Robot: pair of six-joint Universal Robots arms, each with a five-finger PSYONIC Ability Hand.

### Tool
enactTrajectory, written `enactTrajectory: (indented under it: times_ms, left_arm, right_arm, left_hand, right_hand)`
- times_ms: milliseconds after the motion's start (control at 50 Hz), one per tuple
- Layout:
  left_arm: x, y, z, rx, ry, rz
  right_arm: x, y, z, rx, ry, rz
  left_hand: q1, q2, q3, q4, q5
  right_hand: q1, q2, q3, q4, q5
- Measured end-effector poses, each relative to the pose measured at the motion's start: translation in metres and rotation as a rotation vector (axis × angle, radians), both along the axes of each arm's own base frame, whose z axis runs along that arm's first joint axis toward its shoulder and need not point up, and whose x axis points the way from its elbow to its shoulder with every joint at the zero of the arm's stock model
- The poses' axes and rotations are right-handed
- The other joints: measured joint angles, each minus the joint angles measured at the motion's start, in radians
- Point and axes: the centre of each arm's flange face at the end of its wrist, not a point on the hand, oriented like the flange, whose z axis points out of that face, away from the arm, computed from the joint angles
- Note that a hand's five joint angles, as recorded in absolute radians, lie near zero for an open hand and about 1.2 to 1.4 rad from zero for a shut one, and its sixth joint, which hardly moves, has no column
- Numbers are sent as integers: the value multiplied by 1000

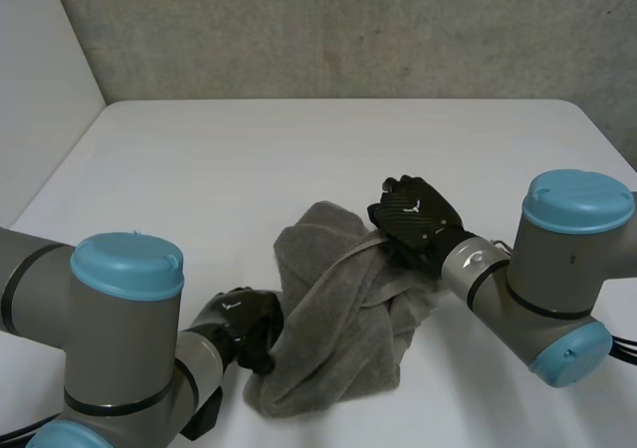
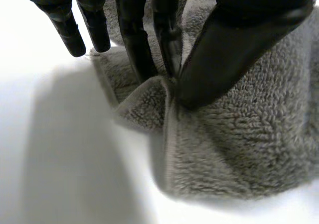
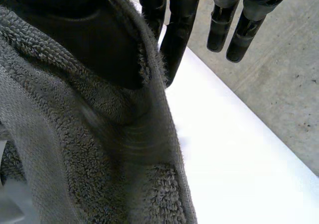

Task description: Fold the towel.

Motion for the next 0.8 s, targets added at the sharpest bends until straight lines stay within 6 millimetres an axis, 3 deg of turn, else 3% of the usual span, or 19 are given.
enactTrajectory:
  times_ms: [60,260,580,720,800]
  left_arm:
    - [-3,1,1,21,38,-6]
    - [-3,-4,12,58,137,-27]
    - [28,-61,59,-117,206,118]
    - [25,-86,77,-230,195,103]
    - [15,-109,90,-324,192,82]
  right_arm:
    - [-2,1,5,-13,15,1]
    - [-14,4,29,-20,46,-15]
    - [-31,4,61,-30,40,-47]
    - [-19,-1,62,-56,-1,18]
    - [-2,-13,76,-140,-65,48]
  left_hand:
    - [72,95,0,0,111]
    - [73,101,0,0,120]
    - [73,101,0,0,120]
    - [79,101,0,0,120]
    - [79,101,0,0,120]
  right_hand:
    - [0,0,0,0,0]
    - [0,0,0,0,0]
    - [0,0,0,0,0]
    - [0,0,0,0,0]
    - [0,0,0,0,0]
